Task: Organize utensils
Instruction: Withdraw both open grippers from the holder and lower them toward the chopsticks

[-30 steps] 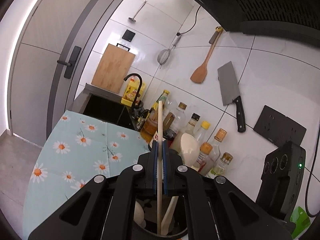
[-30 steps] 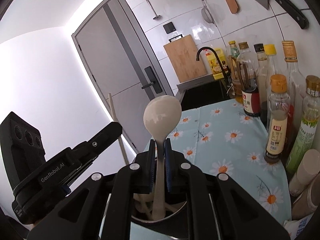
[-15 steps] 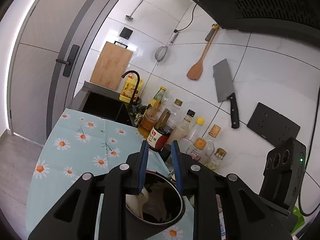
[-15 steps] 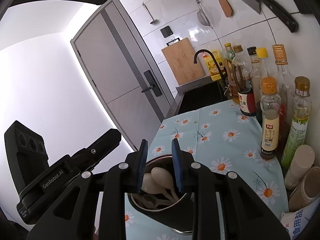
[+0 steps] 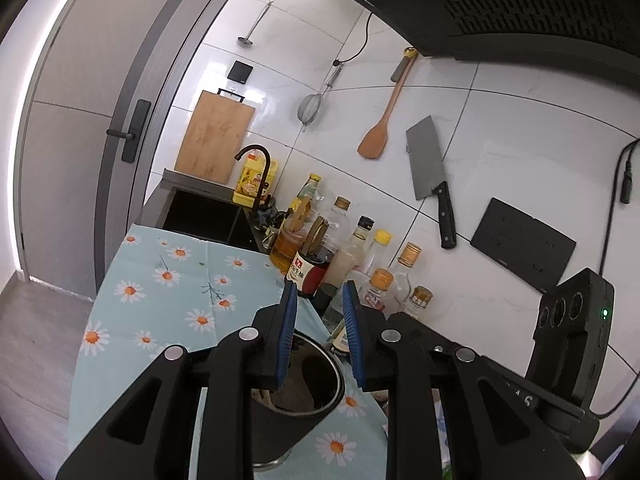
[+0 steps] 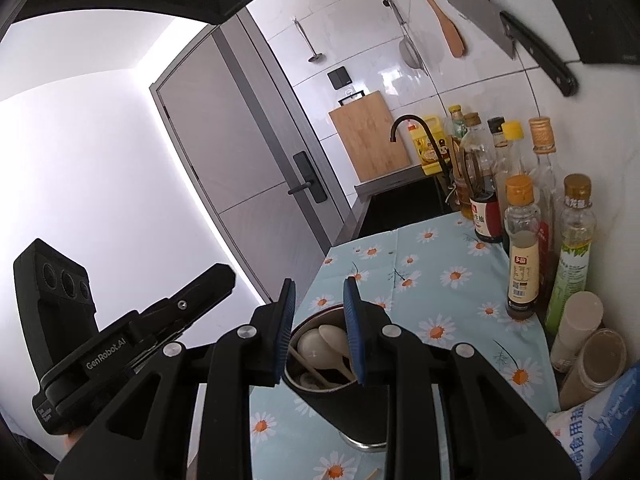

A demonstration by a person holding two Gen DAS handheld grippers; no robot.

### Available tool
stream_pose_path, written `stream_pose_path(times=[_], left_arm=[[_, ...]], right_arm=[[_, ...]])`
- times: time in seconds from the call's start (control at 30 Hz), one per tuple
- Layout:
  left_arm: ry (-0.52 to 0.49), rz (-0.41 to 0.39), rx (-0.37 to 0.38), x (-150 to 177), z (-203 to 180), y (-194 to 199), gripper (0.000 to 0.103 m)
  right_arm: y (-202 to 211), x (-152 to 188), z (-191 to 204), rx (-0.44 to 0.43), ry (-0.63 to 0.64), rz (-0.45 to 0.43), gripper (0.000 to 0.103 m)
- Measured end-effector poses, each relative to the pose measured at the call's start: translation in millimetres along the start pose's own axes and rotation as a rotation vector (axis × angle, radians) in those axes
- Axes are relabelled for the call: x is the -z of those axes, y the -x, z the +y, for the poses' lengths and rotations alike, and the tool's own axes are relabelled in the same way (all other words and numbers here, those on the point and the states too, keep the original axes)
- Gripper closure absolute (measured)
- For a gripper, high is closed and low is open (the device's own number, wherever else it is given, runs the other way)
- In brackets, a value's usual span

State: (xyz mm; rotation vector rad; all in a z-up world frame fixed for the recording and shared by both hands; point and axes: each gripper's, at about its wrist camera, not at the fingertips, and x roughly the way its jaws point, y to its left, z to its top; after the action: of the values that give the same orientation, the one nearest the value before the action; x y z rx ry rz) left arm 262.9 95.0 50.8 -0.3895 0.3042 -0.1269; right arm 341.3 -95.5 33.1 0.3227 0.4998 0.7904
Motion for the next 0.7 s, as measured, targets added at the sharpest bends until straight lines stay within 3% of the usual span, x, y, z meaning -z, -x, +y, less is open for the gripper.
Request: stream_pose_path(times=[0.37,0.7], left_arm=[[-0.071,0.181,0.0,22.1,-3.7,28.0,0.081],[-0.09,0.394,0.013,75.2,4.0,29.3,0.081]], right_arm=[[28.2,19.5,-5.1,0.03,-0.05,0.12,0.076],[33.3,65.9,-11.5,0.097,-0.142,0.322,0.076]])
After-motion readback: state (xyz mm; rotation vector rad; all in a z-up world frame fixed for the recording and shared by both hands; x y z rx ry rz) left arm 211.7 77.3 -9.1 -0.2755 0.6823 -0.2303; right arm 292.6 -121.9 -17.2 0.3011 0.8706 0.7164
